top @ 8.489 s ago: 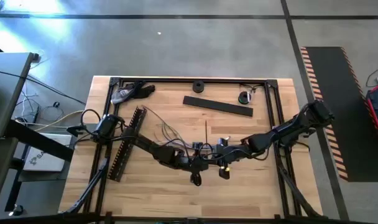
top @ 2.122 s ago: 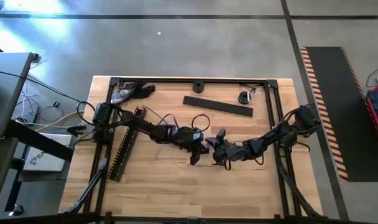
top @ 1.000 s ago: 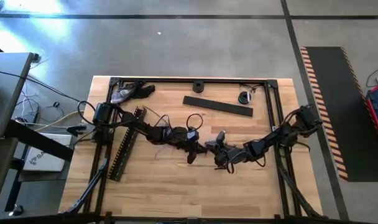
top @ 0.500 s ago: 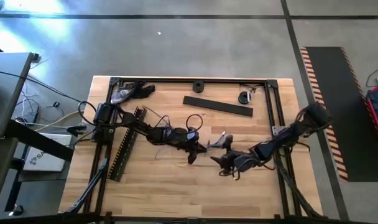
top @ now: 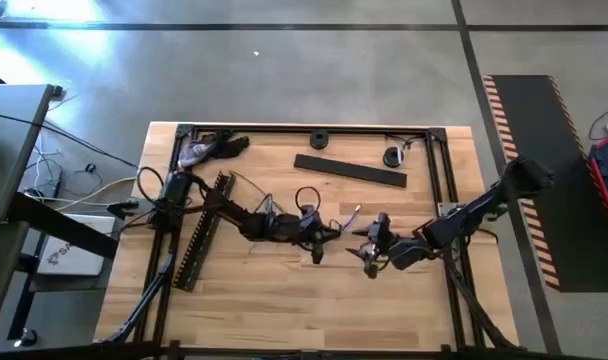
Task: Ziptie cables
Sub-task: Insert the right cable zip tie into the cable wires
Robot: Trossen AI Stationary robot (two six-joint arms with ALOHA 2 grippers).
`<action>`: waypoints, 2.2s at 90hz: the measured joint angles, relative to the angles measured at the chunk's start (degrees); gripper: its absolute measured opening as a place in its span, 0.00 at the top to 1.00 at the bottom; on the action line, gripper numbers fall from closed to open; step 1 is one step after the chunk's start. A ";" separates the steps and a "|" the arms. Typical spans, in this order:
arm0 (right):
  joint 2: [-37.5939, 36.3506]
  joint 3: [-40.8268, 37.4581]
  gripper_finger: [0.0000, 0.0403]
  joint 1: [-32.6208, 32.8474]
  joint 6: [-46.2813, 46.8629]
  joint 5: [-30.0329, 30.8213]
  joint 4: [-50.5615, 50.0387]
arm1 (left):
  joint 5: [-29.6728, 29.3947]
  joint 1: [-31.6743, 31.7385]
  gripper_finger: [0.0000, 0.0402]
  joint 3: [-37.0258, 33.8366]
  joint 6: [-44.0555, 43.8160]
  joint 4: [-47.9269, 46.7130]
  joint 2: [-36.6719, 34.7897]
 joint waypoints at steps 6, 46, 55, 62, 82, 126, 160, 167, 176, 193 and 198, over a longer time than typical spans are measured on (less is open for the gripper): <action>-0.42 0.02 0.39 -0.39 2.62 -0.64 -1.36 | -0.47 0.02 1.00 0.98 1.32 -0.03 1.43; 0.14 0.24 0.39 -6.09 7.75 -2.32 -7.54 | -2.08 0.39 1.00 4.39 4.66 -0.02 5.92; 0.18 0.22 0.39 -7.22 7.70 -4.05 -7.45 | -2.16 0.39 1.00 4.39 5.22 -0.13 5.92; 0.18 0.22 0.40 -8.16 7.68 -5.16 -7.36 | -2.17 0.39 1.00 4.39 5.25 -0.40 5.92; 0.18 0.22 0.60 -10.41 7.43 -7.77 -6.70 | -2.40 0.36 1.00 4.39 5.60 -0.59 5.92; 0.20 0.22 0.71 -10.85 4.29 -14.59 -6.72 | -2.92 0.28 1.00 4.35 5.68 -0.61 5.90; -0.65 0.22 0.39 -10.87 -3.62 -18.88 -14.51 | -2.93 0.20 1.00 4.35 5.68 -1.08 5.90; -0.65 0.20 0.40 -10.87 -5.12 -17.46 -15.94 | -2.93 0.20 1.00 4.35 5.68 -1.07 5.90; -0.59 0.20 0.44 -10.87 -8.40 -16.90 -15.15 | -3.06 0.20 1.00 4.35 5.68 -1.07 5.90; 2.73 0.20 0.57 -10.87 -11.61 -17.10 -11.41 | -3.15 0.20 1.00 4.35 5.66 -1.05 5.88; 4.11 0.20 0.61 -10.85 -12.02 -16.95 -9.75 | -3.15 0.20 1.00 4.35 5.66 -1.07 5.88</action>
